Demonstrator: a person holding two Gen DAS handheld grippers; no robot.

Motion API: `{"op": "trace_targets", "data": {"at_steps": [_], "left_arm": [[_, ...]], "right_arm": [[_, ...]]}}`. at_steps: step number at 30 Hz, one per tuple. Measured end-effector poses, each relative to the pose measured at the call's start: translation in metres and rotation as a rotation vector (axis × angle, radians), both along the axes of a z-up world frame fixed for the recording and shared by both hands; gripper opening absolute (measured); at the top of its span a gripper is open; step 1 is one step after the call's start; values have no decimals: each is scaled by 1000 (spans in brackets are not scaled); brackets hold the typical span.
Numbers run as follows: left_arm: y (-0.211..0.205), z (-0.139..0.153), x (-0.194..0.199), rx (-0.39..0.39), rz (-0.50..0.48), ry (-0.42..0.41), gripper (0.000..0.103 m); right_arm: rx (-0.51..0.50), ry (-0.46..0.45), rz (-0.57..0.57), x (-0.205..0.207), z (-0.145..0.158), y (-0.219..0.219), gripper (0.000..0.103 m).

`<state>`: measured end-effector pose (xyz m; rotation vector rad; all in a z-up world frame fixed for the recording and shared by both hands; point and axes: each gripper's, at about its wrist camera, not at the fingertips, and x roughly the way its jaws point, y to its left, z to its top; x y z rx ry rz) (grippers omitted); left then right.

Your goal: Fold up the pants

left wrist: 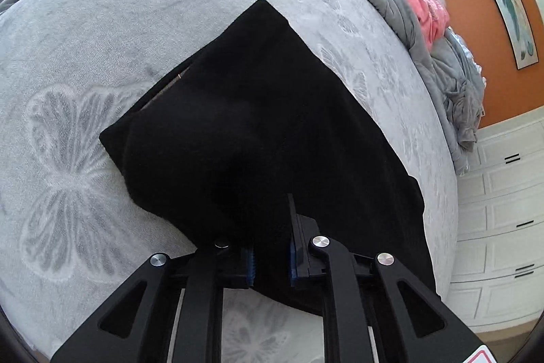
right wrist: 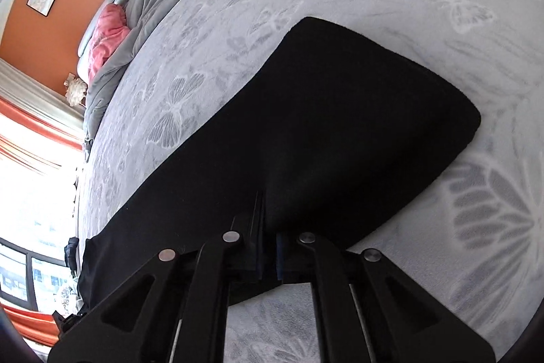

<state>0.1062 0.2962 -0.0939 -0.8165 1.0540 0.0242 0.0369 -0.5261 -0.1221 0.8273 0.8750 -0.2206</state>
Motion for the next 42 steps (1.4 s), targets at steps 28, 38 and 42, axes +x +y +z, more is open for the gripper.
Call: {"op": "trace_targets", "data": {"at_steps": [28, 38, 42], "left_arm": [[-29, 22, 6, 309, -1, 109, 61], [-39, 3, 22, 507, -52, 154, 65], [-41, 5, 26, 582, -70, 142, 66]], "right_arm": [[-284, -131, 839, 168, 80, 395, 53], [-524, -58, 936, 246, 13, 513, 32], [-426, -125, 894, 238, 38, 505, 34]]}}
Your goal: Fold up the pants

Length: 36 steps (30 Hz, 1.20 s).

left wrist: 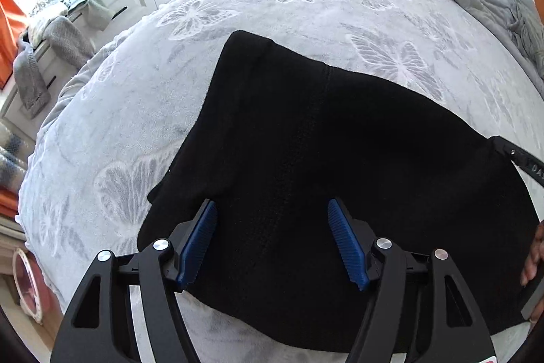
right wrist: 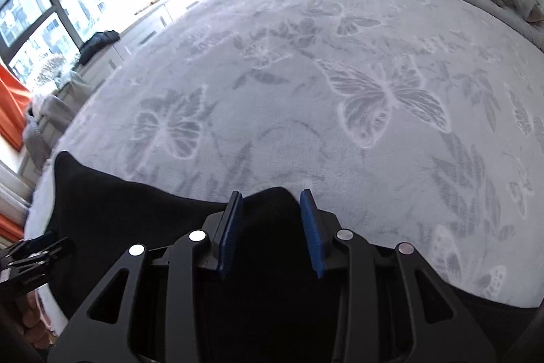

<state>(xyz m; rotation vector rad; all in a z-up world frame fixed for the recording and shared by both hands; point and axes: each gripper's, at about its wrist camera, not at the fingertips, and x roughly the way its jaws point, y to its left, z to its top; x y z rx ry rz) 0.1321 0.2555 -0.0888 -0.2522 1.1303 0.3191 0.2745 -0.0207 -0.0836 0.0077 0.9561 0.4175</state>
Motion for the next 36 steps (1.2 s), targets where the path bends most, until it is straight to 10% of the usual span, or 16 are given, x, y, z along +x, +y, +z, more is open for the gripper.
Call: {"op": "trace_targets", "data": {"at_steps": [5, 10, 17, 24, 28, 30, 36], "left_arm": [[12, -1, 5, -10, 26, -16, 66], [9, 0, 10, 27, 34, -19, 68], [8, 31, -15, -161, 98, -128, 74], [-62, 30, -9, -58, -19, -130, 75], [-82, -9, 21, 188, -4, -18, 83], [-72, -17, 25, 182, 52, -56, 89], [-81, 22, 20, 86, 117, -147, 80]], "right_arm": [[-25, 40, 52, -12, -31, 23, 33], [41, 17, 67, -53, 6, 12, 35], [-180, 26, 213, -156, -26, -39, 35], [-237, 7, 23, -172, -1, -128, 40], [-176, 73, -163, -160, -27, -237, 49], [-77, 96, -269, -163, -18, -289, 22], [-140, 0, -677, -213, 12, -430, 49]]}}
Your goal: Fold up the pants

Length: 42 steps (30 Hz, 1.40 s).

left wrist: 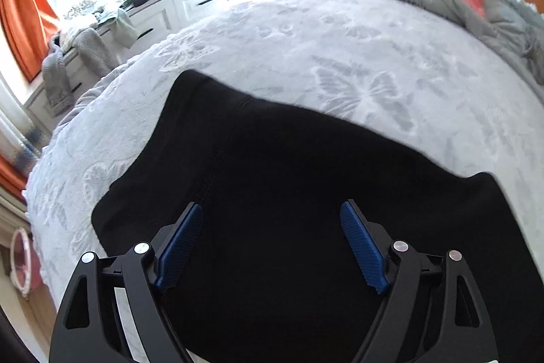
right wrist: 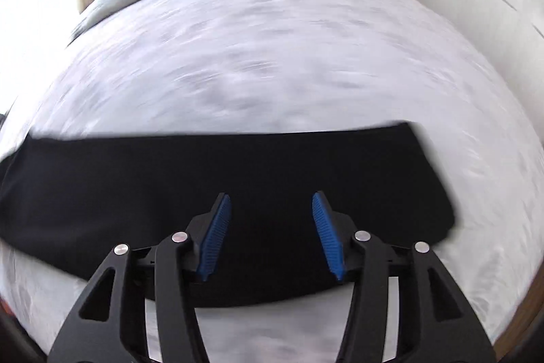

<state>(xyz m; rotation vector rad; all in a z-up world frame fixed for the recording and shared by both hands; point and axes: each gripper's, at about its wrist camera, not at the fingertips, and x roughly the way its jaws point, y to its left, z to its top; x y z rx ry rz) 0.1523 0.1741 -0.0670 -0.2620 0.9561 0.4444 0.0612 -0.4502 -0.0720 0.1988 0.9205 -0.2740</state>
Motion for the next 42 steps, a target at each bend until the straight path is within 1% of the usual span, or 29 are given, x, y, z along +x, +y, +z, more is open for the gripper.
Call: {"op": "trace_targets", "data": {"at_steps": [3, 6, 9, 11, 12, 13, 14, 15, 17, 19, 20, 21, 23, 24, 25, 27, 28, 29, 30, 32, 33, 34, 35, 36, 37, 38, 39, 41, 42], "left_arm": [[-35, 21, -10, -59, -89, -77, 82], [-82, 24, -21, -54, -203, -78, 85], [-130, 13, -27, -94, -328, -22, 85], [-160, 6, -27, -138, -413, 7, 85], [-173, 4, -27, -132, -443, 15, 85], [-184, 1, -28, -108, -467, 17, 85], [-193, 0, -29, -76, -483, 15, 85], [-199, -2, -30, -42, -493, 11, 85], [-205, -5, -30, 12, -508, 12, 85], [-201, -6, -28, 20, -501, 12, 85], [-199, -6, -27, 10, -494, 10, 85], [-197, -7, -25, 0, -486, 10, 85], [-193, -10, -22, -9, -479, 19, 85], [-191, -12, -21, -6, -478, 29, 85], [-190, -14, -20, -3, -473, 38, 85], [-186, -14, -20, -10, -458, 43, 85], [-184, -14, -19, -21, -448, 42, 85], [-183, -13, -19, -36, -442, 38, 85], [-182, -13, -18, -47, -438, 34, 85], [-183, -13, -20, -46, -440, 30, 85], [-183, -13, -21, -39, -444, 31, 85], [-184, -13, -22, -35, -446, 32, 85], [-185, -13, -23, -36, -449, 33, 85], [-185, -12, -23, -39, -451, 35, 85], [-184, -11, -22, -43, -450, 32, 85], [-183, -10, -22, -47, -448, 26, 85], [-181, -8, -21, -48, -443, 21, 85], [-177, -6, -19, -61, -434, 18, 85], [-174, -5, -19, -71, -427, 17, 85]], "right_arm": [[83, -70, -166, -34, 7, -62, 49], [130, -68, -248, -49, -2, -106, 51], [222, -52, -240, -55, -21, -130, 51], [223, -46, -209, -47, -28, -132, 51], [208, -36, -183, -40, -31, -127, 50], [186, -25, -162, -37, -32, -120, 41], [138, -7, -153, -32, -32, -115, 14], [114, -13, -145, -28, -29, -111, 12], [56, -88, -160, -32, -4, -112, 10], [5, -141, -195, -38, 12, -122, 9], [-41, -99, -226, -37, 6, -130, 0], [-73, -37, -271, -35, -9, -142, 0], [71, 33, -334, -43, -42, -168, 0], [140, -6, -360, -51, -42, -176, 0], [152, -27, -375, -55, -34, -177, 2], [117, -118, -337, -60, -4, -165, 9], [123, -152, -298, -59, 7, -156, 31], [132, -176, -262, -56, 13, -146, 68], [127, -181, -231, -50, 14, -137, 81], [94, -116, -180, -32, 3, -122, 82], [88, -82, -164, -24, -5, -116, 80], [86, -48, -150, -17, -16, -112, 68], [78, -3, -134, -9, -28, -108, 51], [47, 33, -140, -5, -37, -104, 46], [17, 25, -133, -4, -39, -99, 38], [-2, 29, -118, -3, -35, -95, 10], [-18, 20, -116, -3, -28, -92, 10], [-114, -24, -132, -8, -9, -90, 10], [-118, -36, -149, -10, -8, -96, 10]]}}
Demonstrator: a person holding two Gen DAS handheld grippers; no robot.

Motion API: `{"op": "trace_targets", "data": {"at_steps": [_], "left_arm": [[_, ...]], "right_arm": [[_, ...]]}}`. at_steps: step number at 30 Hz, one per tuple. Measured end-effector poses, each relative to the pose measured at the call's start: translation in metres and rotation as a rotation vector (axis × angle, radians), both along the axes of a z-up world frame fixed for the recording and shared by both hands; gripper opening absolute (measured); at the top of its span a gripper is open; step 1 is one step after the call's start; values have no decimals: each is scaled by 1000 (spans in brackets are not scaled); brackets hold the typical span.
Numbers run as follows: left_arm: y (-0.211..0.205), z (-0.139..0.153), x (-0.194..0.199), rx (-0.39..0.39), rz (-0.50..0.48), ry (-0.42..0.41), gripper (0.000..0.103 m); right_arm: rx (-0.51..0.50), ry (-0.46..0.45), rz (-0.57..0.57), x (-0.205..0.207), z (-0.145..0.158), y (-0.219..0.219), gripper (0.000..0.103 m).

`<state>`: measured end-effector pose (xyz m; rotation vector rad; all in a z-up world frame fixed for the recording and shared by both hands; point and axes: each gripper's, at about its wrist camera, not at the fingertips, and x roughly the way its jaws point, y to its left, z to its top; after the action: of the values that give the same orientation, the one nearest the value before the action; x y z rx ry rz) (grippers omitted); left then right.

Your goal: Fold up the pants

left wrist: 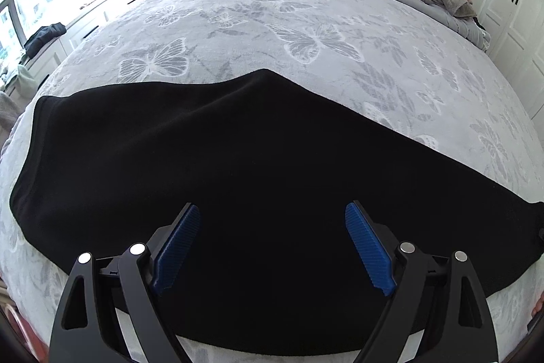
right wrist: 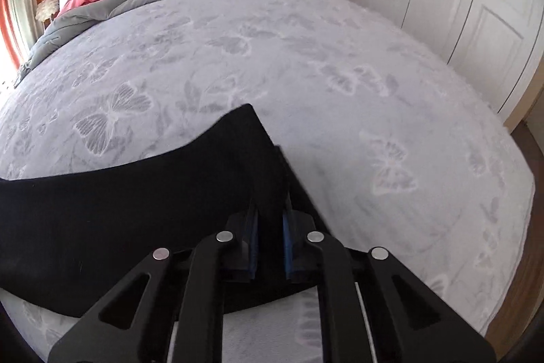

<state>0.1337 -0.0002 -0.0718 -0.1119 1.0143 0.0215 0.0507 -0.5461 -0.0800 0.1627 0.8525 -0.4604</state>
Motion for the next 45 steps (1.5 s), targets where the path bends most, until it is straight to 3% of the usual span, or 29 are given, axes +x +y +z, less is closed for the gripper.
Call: {"op": "trace_targets", "data": {"at_steps": [2, 3, 5, 7, 9, 10, 11, 14, 20, 23, 25, 28, 29, 30, 32, 33, 40, 43, 45], "left_arm": [[6, 1, 0, -22, 20, 0, 85], [8, 0, 1, -29, 26, 1, 86], [7, -4, 3, -24, 18, 21, 86], [4, -6, 2, -9, 5, 30, 86], [0, -4, -3, 11, -5, 17, 86], [-1, -3, -5, 16, -13, 7, 86], [-2, -1, -8, 22, -22, -2, 86], [-4, 5, -18, 61, -35, -36, 86], [5, 13, -36, 122, -42, -81, 88], [13, 14, -42, 146, -43, -80, 88], [19, 13, -46, 150, -35, -76, 88], [30, 10, -50, 151, -22, -65, 88], [34, 10, -52, 152, -20, -63, 88], [37, 9, -53, 155, -20, -63, 88], [43, 9, -56, 166, -17, -65, 88], [47, 9, -58, 170, -15, -65, 88], [80, 8, -66, 170, 17, -46, 88], [94, 8, -69, 169, 34, -40, 88], [104, 8, -70, 161, 48, -36, 88]], "right_arm": [[93, 47, -39, 2, -24, -19, 10], [83, 50, -39, 3, -32, -17, 10], [23, 57, -19, 6, -21, -5, 16], [45, 28, -28, 1, -6, 1, 22], [54, 10, -29, -9, 7, 9, 43], [54, 13, -39, -14, 10, 13, 68], [56, 19, -51, -21, 12, 17, 83], [94, 45, -73, -38, 8, 23, 83], [328, 42, -92, -37, -18, 15, 84], [482, 14, -157, -34, -36, 3, 87], [531, -47, -204, -35, -38, -4, 88], [580, -107, -253, -31, -39, -8, 87], [575, -117, -267, -30, -39, -7, 81], [551, -111, -284, -28, -38, -5, 72], [524, -109, -302, -23, -35, -3, 28], [546, -124, -302, -23, -35, -4, 17], [533, -269, -294, -14, 3, 16, 14], [508, -235, -318, -10, -1, 17, 14], [555, -209, -362, -16, -15, 3, 17]]}}
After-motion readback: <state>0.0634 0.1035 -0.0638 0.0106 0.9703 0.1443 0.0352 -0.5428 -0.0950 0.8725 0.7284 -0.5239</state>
